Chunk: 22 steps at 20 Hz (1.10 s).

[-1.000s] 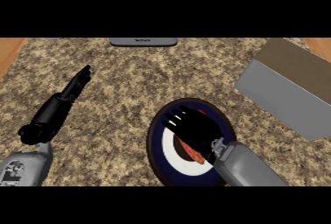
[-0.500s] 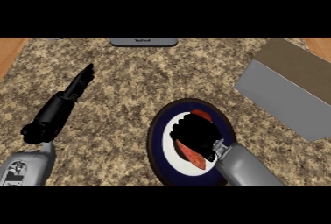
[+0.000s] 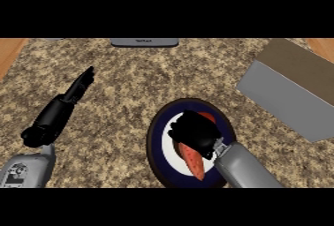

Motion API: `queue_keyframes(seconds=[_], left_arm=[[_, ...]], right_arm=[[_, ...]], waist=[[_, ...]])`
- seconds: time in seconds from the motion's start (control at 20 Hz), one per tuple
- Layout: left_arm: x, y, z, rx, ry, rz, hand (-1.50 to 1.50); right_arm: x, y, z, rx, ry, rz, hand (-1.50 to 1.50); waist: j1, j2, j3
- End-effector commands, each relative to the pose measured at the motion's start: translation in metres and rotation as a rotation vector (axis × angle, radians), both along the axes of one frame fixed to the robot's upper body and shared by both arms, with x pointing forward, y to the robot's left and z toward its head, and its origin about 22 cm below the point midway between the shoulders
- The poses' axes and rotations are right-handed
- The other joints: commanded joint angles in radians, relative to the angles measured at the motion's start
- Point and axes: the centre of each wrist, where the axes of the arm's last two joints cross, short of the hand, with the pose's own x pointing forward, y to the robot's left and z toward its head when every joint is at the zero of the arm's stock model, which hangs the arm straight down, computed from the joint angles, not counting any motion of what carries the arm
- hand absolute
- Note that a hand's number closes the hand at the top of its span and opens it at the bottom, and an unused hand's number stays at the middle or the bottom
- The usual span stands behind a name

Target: Pick the sweet potato from the plate and place it in the cardboard box

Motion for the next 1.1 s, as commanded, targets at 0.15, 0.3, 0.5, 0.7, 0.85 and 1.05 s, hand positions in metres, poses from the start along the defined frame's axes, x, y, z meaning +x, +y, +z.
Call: queue_keyframes(seconds=[0.15, 0.3, 0.5, 0.7, 0.85, 1.05], left_arm=[[0.001, -0.003, 0.009, 0.003, 0.003, 0.006, 0.0], [0.014, -0.004, 0.013, 0.013, 0.005, 0.013, 0.0], [-0.003, 0.008, 0.007, 0.015, 0.0, 0.03, 0.0], [0.015, -0.001, 0.011, 0.004, 0.008, 0.016, 0.0], [0.001, -0.009, 0.011, -0.003, 0.005, 0.013, 0.0], [-0.001, 0.001, 0.005, 0.016, 0.0, 0.011, 0.0]], right_arm=[[0.003, 0.007, 0.002, 0.215, 0.098, -0.416, 1.5], [0.01, 0.025, 0.036, 0.293, -0.012, -0.401, 1.5], [-0.002, 0.014, 0.079, 0.313, -0.183, -0.361, 1.5], [-0.014, 0.016, 0.117, 0.419, -0.221, -0.42, 1.5], [-0.002, -0.017, 0.137, 0.542, -0.305, -0.598, 1.5], [0.0, -0.029, 0.166, 0.701, -0.286, -0.821, 1.5]], waist=[[0.003, 0.0, 0.002], [0.0, 0.002, 0.001], [-0.008, -0.004, 0.001], [-0.014, -0.001, 0.0], [-0.014, -0.005, 0.001], [-0.003, -0.003, 0.001]])
